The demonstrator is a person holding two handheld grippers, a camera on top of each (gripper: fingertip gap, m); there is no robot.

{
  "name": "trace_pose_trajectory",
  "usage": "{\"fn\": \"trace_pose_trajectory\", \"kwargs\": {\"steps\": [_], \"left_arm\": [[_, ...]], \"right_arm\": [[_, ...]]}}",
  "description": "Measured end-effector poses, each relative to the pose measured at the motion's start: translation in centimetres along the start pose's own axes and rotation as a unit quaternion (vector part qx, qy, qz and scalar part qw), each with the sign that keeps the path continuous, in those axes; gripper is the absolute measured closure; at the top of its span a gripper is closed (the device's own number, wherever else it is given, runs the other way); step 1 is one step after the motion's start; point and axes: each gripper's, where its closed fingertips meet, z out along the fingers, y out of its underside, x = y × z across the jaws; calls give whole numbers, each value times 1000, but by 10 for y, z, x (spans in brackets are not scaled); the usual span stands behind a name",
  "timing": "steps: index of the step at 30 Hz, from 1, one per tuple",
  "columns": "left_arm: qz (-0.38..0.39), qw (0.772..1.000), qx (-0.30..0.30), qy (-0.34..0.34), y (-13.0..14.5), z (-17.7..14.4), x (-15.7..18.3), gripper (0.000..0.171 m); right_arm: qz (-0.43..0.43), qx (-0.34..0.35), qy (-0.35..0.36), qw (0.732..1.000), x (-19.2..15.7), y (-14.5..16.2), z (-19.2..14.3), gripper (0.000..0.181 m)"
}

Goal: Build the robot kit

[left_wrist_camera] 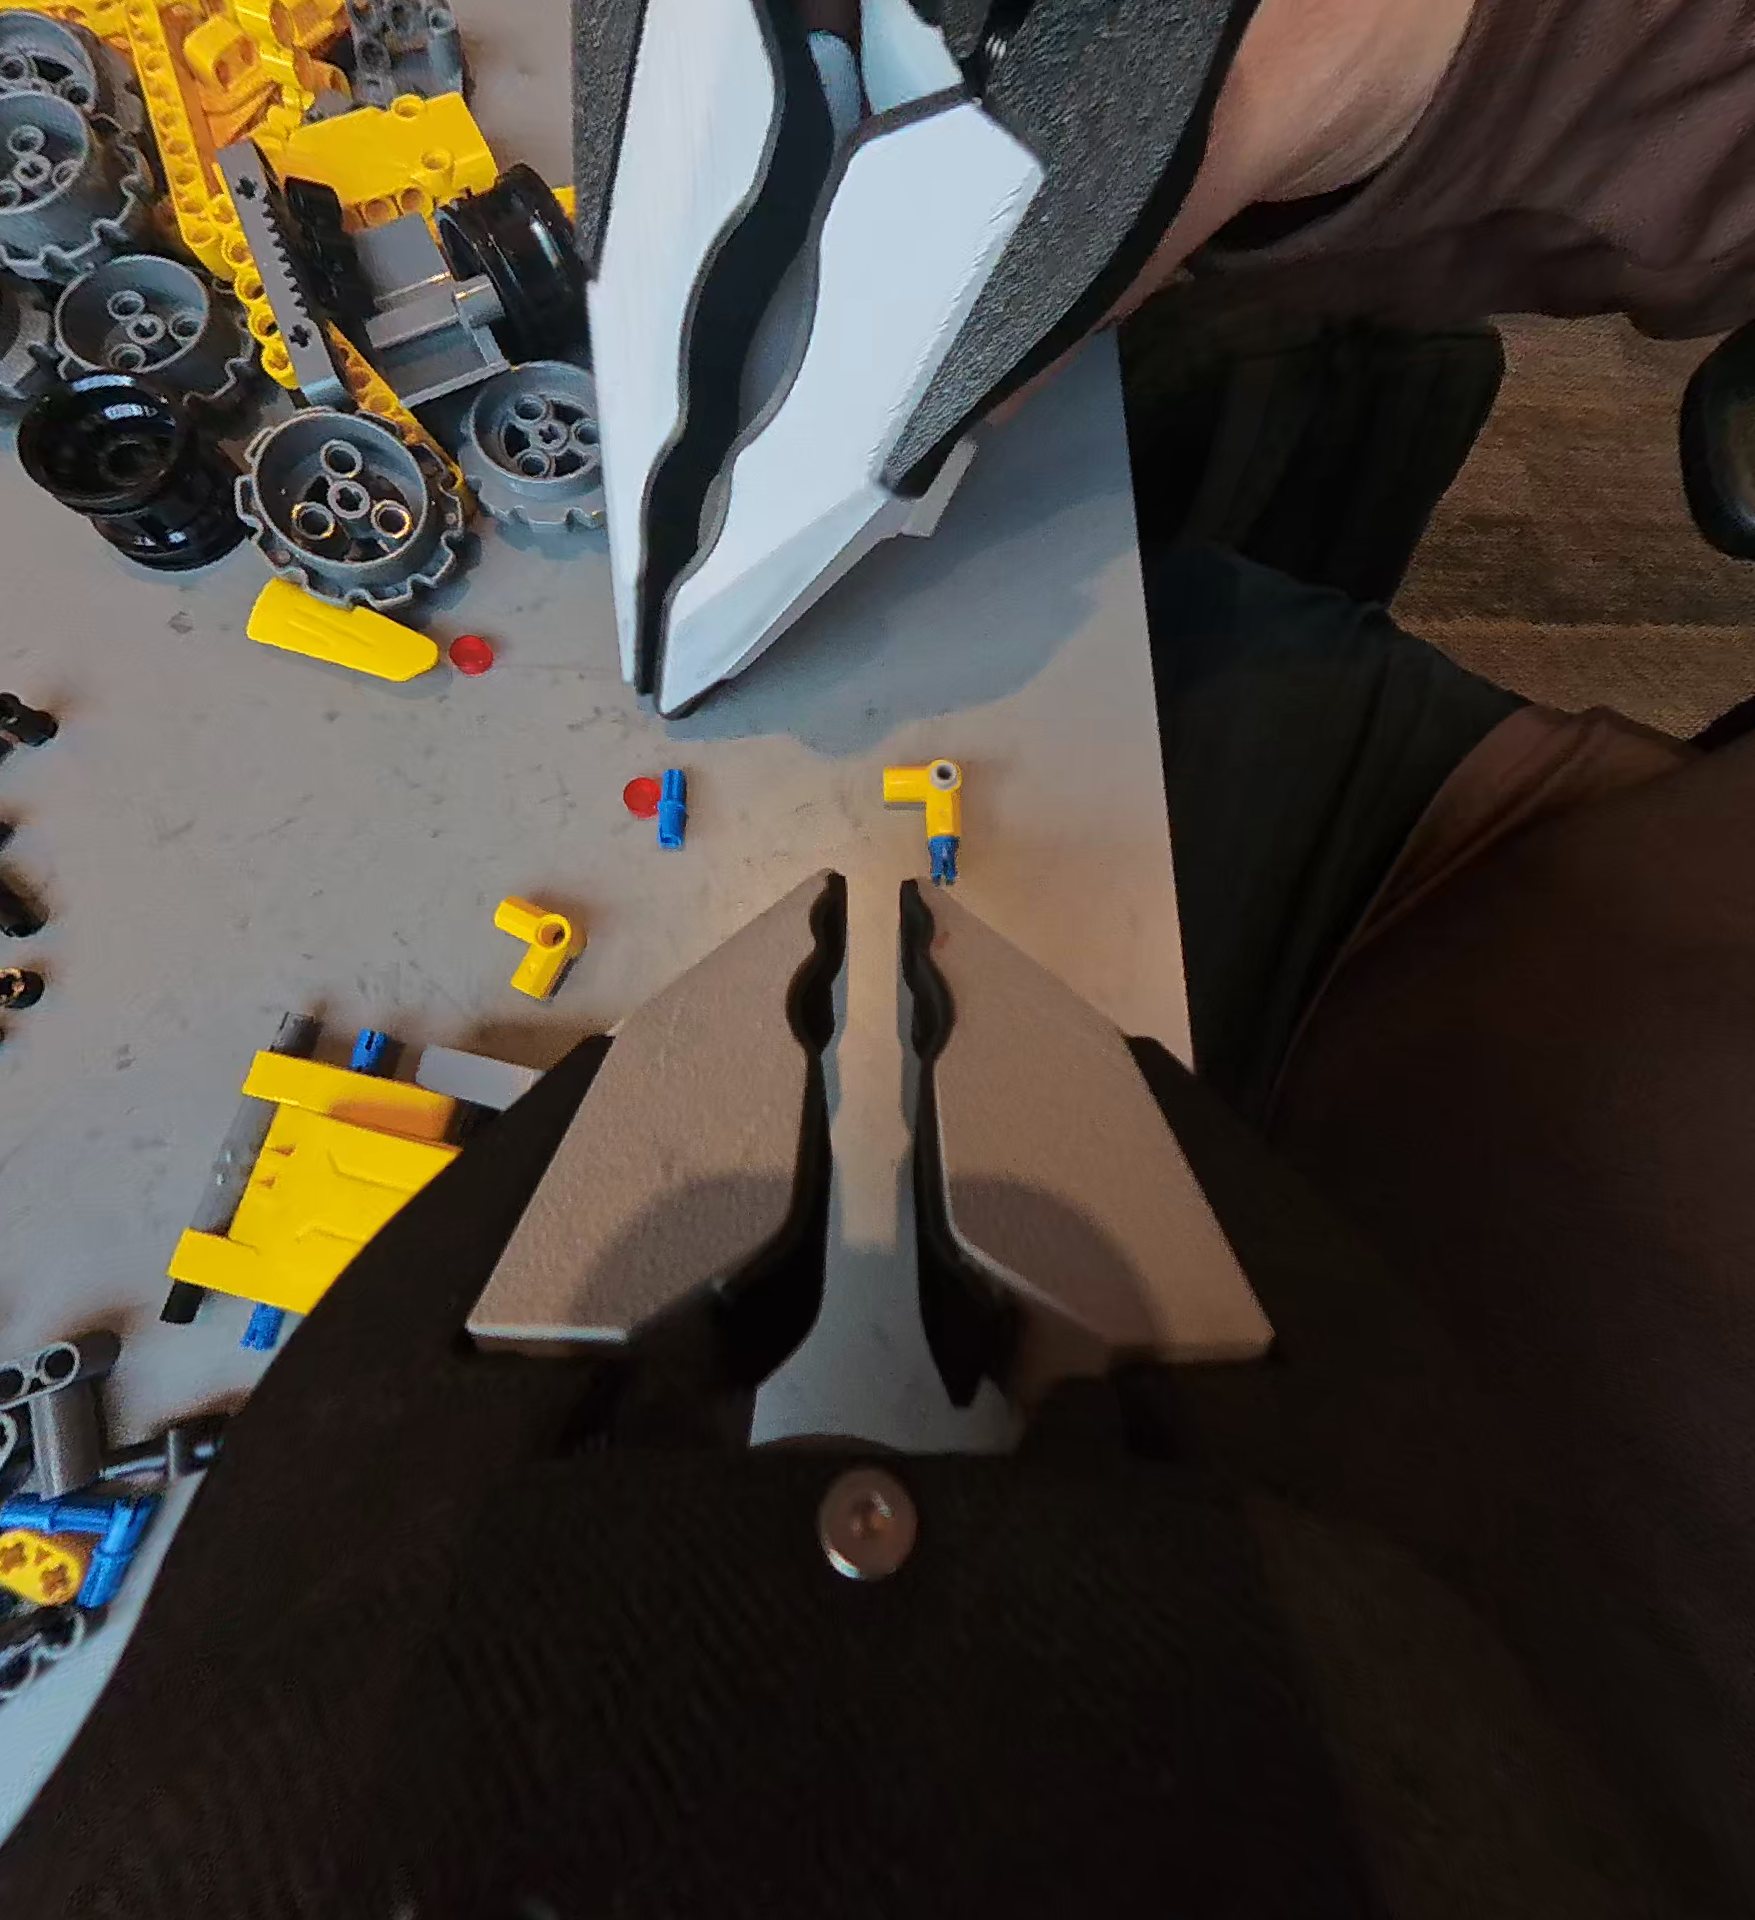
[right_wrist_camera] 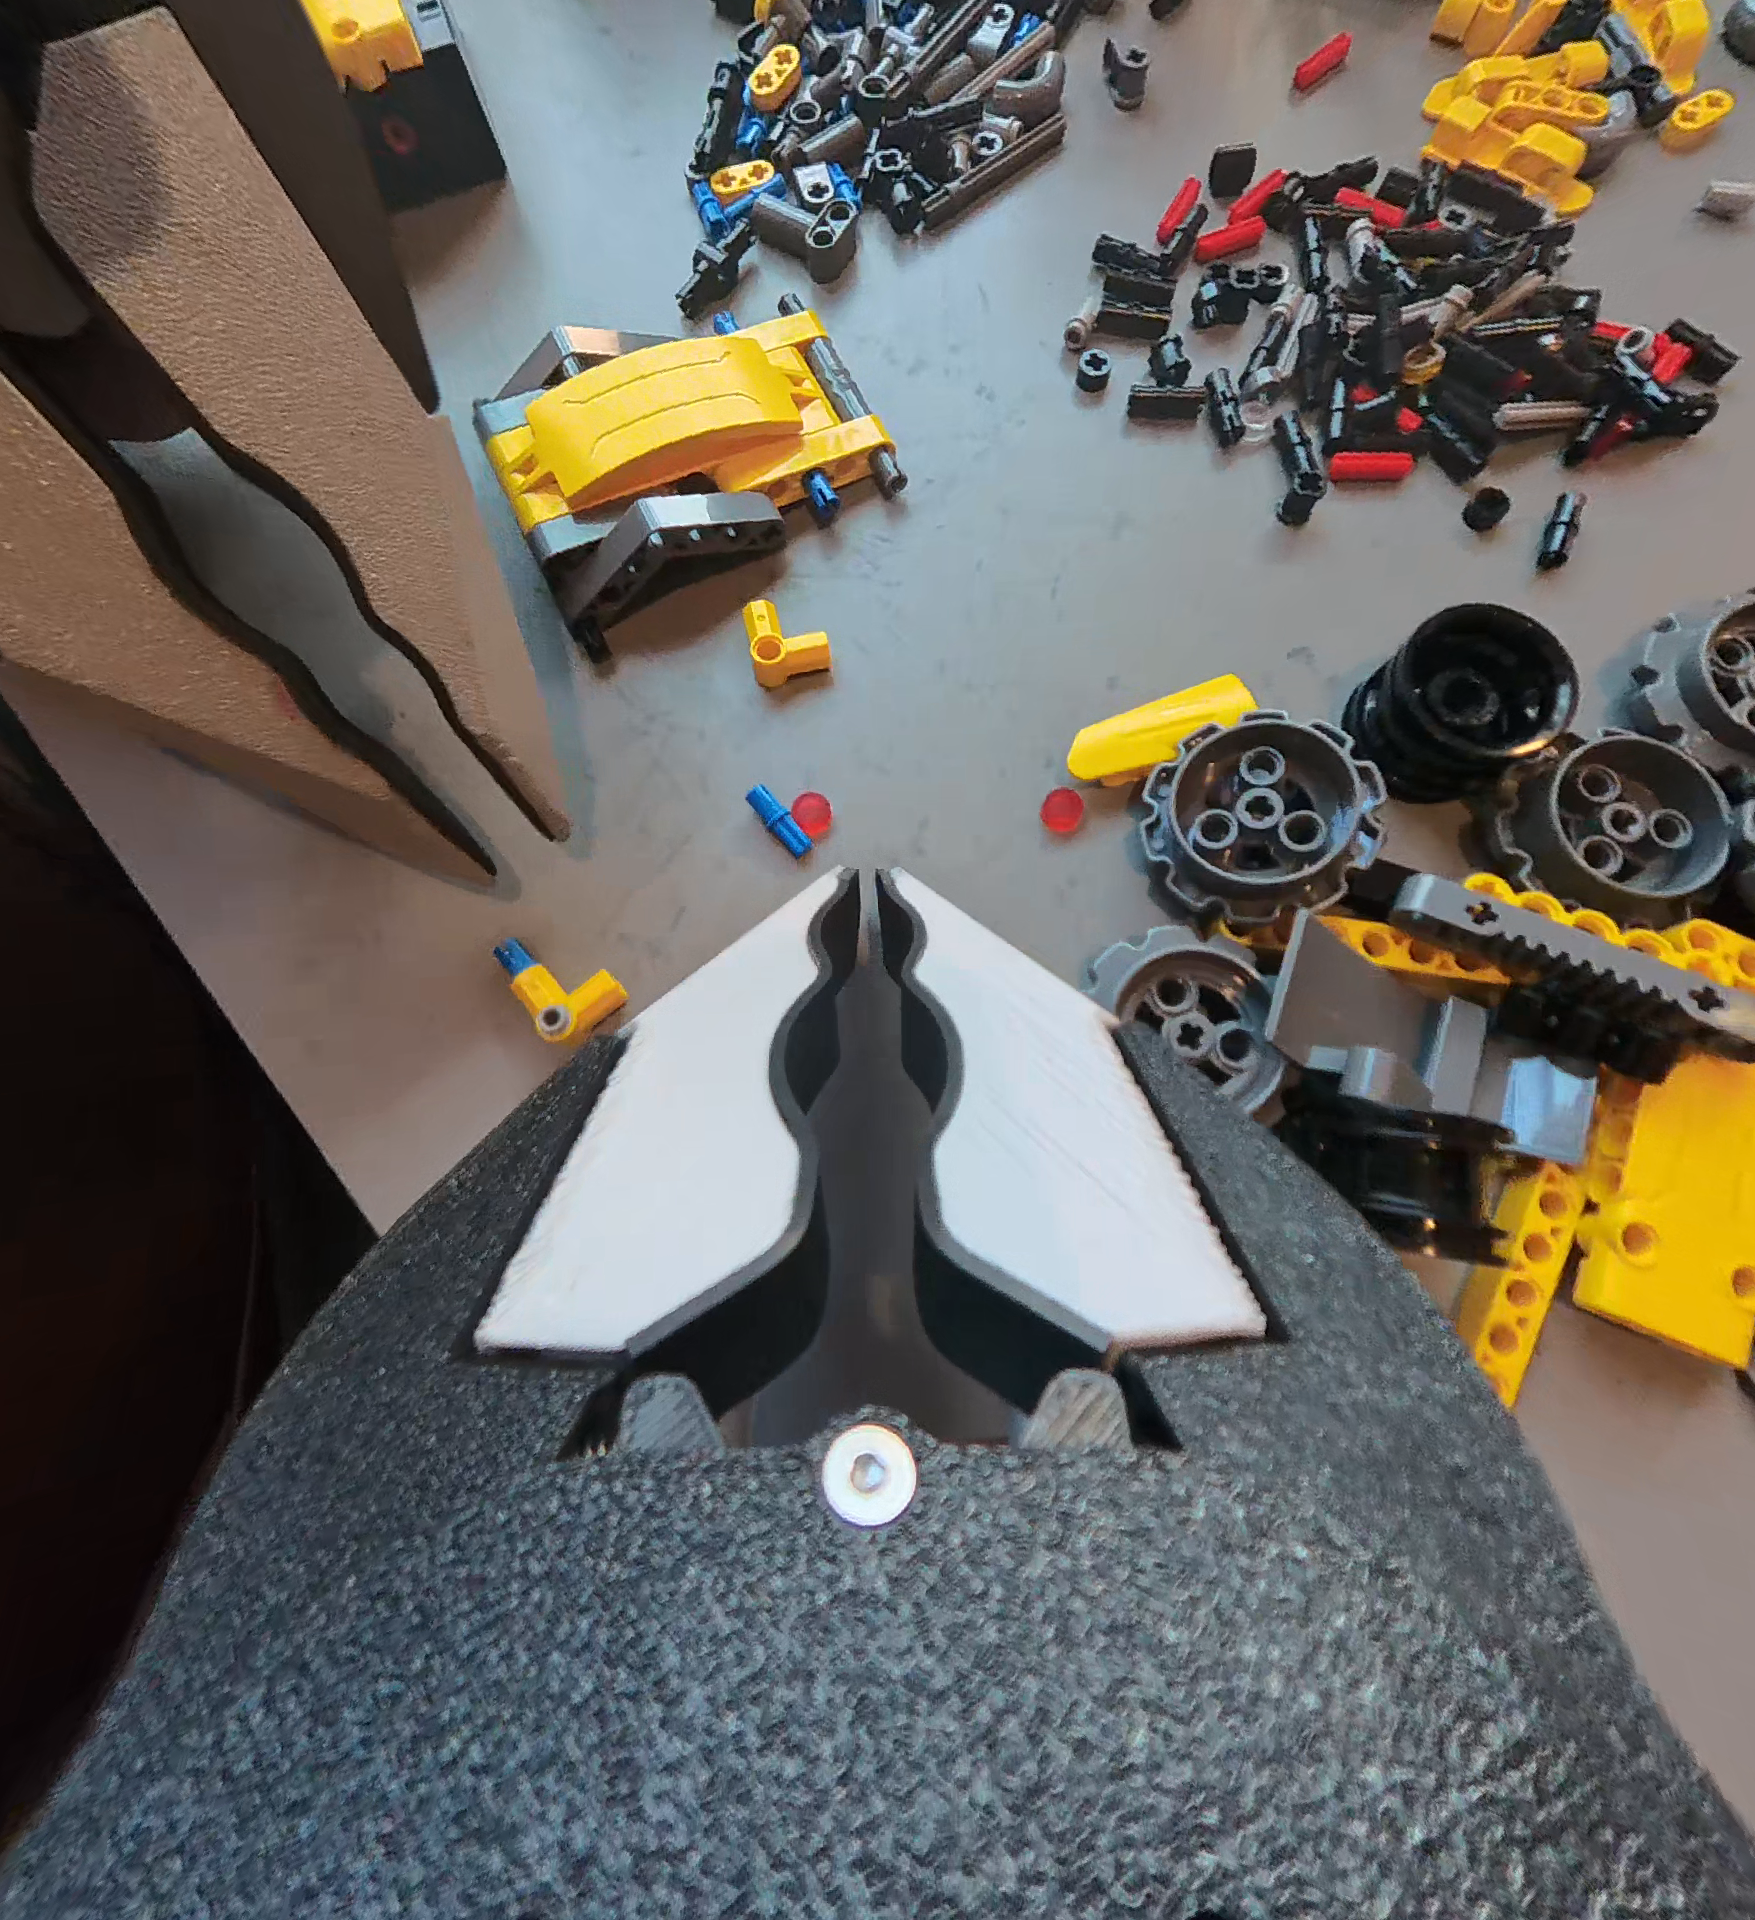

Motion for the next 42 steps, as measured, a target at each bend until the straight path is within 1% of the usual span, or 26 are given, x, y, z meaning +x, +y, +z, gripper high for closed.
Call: {"fn": "trace_pose_trajectory", "kwargs": {"steps": [4, 9, 12, 21, 25, 28, 33, 38, 42], "left_arm": [[0, 1000, 0, -3, 7, -2, 4, 166], [9, 1000, -7, -9, 12, -2, 9, 166], [13, 1000, -6, -8, 12, -3, 11, 167], [8, 1000, -2, -8, 16, -5, 11, 166], [6, 1000, -2, -8, 18, -6, 12, 166], [5, 1000, -1, -8, 19, -6, 12, 166], [4, 1000, -1, -4, 18, -3, 14, 165], [13, 1000, 4, 3, 7, 7, 16, 161], [21, 1000, 5, 9, 0, 17, 17, 161]], "right_arm": [[-10, -9, -2, 1000, -1, -3, 8, 179], [-19, -14, -14, 1000, -12, -7, 13, 181], [-33, -19, -7, 999, -15, -9, 12, 166], [-66, -33, -10, 997, -12, -12, 15, 166], [-84, -42, -29, 995, -16, -13, 18, 175], [-85, -42, -32, 995, -17, -13, 18, 175], [-84, -26, -40, 995, -26, -8, 5, 175], [-68, -15, -55, 996, -38, 6, -20, 175], [-54, 1, -74, 996, -48, 8, -34, 175]]}}
